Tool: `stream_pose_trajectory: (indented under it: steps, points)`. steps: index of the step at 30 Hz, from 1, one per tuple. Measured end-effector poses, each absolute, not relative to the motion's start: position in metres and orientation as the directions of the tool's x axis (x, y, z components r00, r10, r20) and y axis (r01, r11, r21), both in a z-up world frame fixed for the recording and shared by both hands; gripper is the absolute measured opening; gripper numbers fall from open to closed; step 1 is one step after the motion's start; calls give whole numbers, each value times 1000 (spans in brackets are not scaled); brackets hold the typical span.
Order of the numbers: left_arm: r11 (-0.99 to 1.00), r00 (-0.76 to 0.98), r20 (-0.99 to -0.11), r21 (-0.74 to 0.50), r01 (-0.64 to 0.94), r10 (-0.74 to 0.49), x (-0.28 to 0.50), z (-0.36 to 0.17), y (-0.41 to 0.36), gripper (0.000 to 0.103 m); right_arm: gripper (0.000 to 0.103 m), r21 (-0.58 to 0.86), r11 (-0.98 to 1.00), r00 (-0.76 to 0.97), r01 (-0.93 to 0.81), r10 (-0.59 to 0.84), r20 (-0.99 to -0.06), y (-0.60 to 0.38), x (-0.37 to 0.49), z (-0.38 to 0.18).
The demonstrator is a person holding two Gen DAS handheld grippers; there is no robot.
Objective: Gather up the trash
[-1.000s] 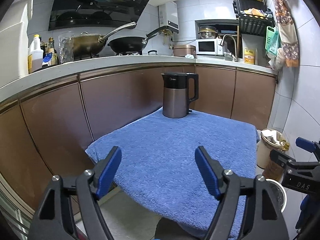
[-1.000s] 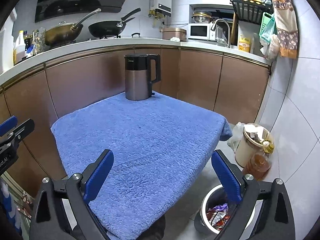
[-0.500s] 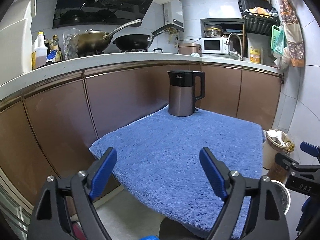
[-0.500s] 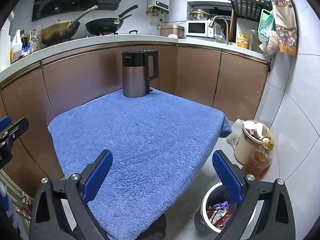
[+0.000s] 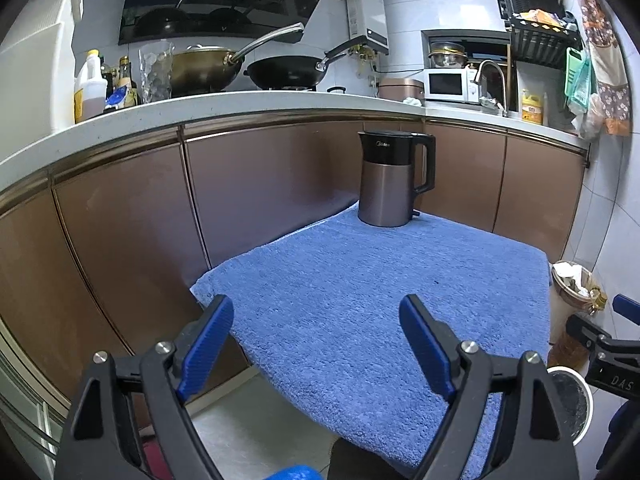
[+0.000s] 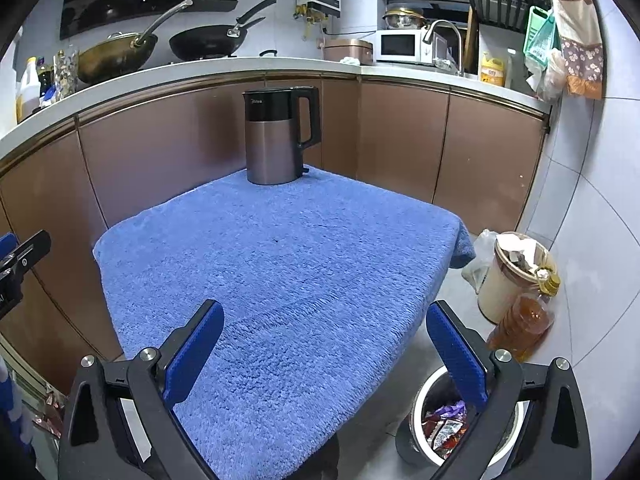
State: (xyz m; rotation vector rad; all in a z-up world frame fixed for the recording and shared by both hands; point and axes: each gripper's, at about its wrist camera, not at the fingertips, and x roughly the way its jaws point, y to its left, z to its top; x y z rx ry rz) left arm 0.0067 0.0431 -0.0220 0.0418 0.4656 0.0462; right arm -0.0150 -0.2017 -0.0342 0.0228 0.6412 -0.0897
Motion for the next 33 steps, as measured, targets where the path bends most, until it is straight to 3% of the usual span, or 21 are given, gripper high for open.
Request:
stream_pose_trajectory:
  steps: [15, 33]
  points:
    - [993, 892, -439, 98, -73, 109, 23, -11, 49, 84, 102, 16, 998, 822, 64, -44, -567, -198, 11, -21]
    - [996, 896, -441, 84, -22, 57, 54, -12, 43, 85, 102, 12, 995, 838, 101, -79, -540, -199, 31, -11]
